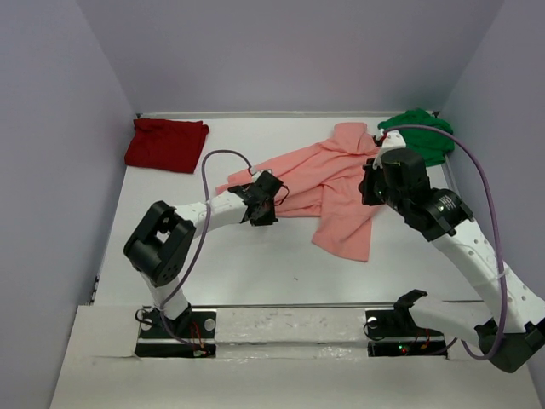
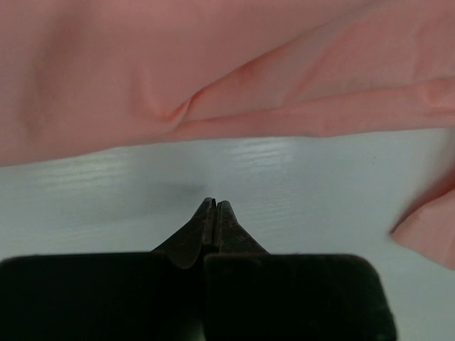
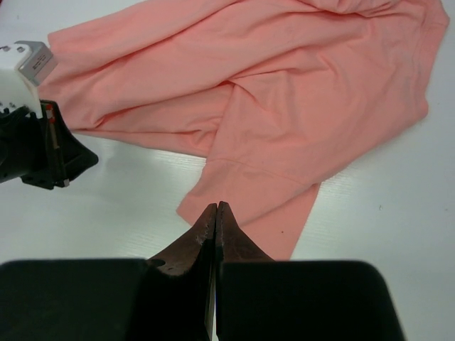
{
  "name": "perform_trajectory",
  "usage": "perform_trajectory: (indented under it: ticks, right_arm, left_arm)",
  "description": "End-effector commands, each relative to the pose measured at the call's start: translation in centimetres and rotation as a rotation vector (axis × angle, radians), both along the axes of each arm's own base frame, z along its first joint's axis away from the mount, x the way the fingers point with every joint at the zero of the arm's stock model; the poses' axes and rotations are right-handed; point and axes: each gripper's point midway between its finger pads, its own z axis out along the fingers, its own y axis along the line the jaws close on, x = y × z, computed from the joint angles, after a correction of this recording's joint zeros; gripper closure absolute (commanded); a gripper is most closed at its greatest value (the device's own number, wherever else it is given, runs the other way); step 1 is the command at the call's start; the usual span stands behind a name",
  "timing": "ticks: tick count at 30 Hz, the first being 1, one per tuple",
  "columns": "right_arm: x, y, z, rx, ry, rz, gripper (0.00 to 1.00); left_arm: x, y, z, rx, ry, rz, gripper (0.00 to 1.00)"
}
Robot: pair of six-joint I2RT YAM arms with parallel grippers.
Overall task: Fold and stack the t-shirts
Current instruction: Flatten out the tshirt
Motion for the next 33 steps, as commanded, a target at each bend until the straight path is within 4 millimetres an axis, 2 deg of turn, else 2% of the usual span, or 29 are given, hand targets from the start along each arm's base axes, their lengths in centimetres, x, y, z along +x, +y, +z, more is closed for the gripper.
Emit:
perform_trajectory:
  ticks: [1,8,15,23,28,31,32,33]
  right_arm:
    - [-0.9,0.1,1.3,0.026,-0.022,0.006,1.00]
    - [-1.4,0.1,0.9,0.022,-0.005,0.010,1.00]
    - [-1.4,0.0,0.3,-0.002,0.015,0.001,1.00]
    - [-1.0,0.1,-0.4,-0.025,0.035,-0.006,1.00]
    - [-0.7,1.1,-1.9,-0.040,0.069,0.020,1.00]
    - [-0.4,1.4,-2.7,-0.046,0.079,0.019,1.00]
    - [-0.4,1.7,-2.8,-0.045,0.081,0.029,1.00]
    - [-0.4,1.8,-3.0,-0.046,0.084,0.030,1.00]
  left_arm:
    - [3.1,-1.4,0.9,-0.011,-0.055,0.016,1.00]
    - [5.8,-1.7,0.1,0.003,-0.047,0.010,1.00]
    - [8.8,-0.4,-1.4,0.007,-0.023,0.044,1.00]
    - [10.7,0.4,-1.8,-0.008,-0.012,0.063,1.00]
    - [10.9,0.5,-0.2,-0.016,-0.048,0.064,1.00]
    - [9.7,1.0,2.0,0.004,-0.105,0.093,1.00]
    - [8.7,0.9,3.3,0.018,-0.142,0.093,1.00]
    - [8.1,0.9,3.9,0.021,-0.159,0.097,0.95]
